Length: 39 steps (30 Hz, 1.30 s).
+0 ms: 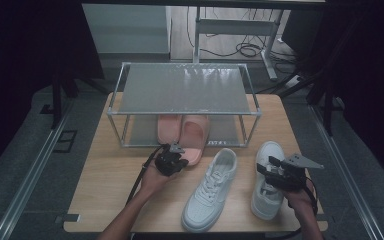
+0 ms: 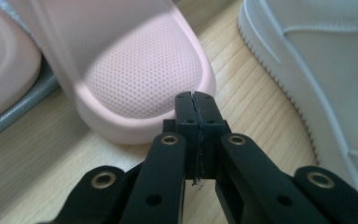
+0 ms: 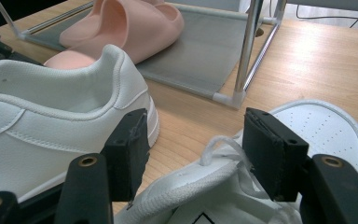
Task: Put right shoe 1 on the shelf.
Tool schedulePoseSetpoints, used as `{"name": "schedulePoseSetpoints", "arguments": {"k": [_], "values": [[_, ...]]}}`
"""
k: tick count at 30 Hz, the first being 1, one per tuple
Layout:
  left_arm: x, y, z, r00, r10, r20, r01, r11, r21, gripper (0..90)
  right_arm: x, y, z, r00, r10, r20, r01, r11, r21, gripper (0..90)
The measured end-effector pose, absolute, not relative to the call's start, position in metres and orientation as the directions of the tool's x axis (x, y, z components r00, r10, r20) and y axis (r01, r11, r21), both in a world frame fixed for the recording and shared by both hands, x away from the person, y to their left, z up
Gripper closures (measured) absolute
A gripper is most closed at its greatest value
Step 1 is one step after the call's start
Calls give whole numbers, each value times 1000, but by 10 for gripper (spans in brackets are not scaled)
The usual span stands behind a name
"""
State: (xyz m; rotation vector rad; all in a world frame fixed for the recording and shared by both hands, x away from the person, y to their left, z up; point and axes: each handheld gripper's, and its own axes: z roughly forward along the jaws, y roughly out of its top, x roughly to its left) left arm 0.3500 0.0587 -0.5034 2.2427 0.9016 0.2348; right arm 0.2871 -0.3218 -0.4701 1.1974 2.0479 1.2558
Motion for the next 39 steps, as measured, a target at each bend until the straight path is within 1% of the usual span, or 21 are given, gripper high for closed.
{"name": "schedulePoseSetpoints", "arguments": {"k": [4, 10, 25, 39], "values": [[355, 53, -503, 744, 661, -100, 542, -508, 670, 900, 287, -322, -470, -520, 852, 59, 438, 207, 875, 415], [364, 45, -502, 744, 662, -92, 542, -517, 663, 900, 287, -322, -470, -520, 852, 58, 438, 207, 875, 416], [380, 42, -503, 703, 700, -129, 575, -452, 682, 900, 287, -323, -470, -519, 853, 59, 438, 205, 875, 416], [394, 41, -503, 663, 740, -112, 596, -432, 676, 900, 287, -325, -470, -517, 854, 62, 439, 202, 875, 416]]}}
